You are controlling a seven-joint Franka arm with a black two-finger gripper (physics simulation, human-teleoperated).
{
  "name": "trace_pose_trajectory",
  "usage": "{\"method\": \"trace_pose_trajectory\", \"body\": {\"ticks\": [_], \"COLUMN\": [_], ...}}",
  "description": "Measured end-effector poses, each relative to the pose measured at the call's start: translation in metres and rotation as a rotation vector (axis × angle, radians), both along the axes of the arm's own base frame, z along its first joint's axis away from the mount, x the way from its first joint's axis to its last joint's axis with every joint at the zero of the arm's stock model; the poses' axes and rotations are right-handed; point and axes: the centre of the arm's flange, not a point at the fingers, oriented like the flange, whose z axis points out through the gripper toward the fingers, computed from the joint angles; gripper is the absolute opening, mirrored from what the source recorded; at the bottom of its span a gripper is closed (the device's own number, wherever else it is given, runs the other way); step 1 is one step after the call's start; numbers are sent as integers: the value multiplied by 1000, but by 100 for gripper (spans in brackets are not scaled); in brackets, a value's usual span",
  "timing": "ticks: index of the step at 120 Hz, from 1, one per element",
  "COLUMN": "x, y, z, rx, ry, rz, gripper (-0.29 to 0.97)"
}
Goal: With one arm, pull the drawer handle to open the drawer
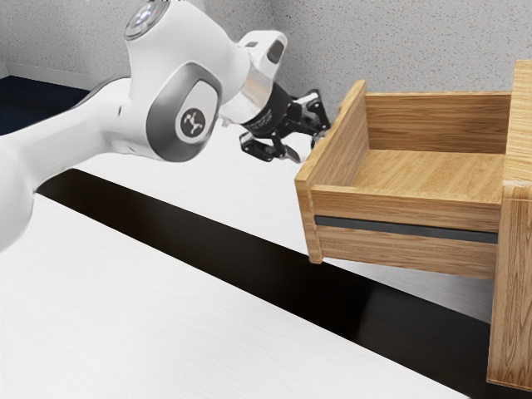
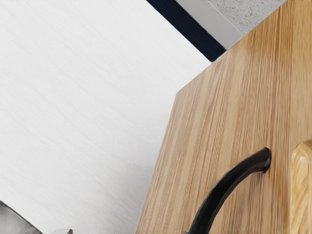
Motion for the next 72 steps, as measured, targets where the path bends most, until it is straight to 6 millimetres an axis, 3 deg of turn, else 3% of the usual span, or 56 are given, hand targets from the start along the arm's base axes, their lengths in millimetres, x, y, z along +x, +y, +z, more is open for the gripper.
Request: {"method": "trace_pose_trajectory", "body": {"ticks": [72], "x": [-20], "y": [31], "z": [0], "rx": [48], "ry": [27], "rz": [76], "gripper": [40]}}
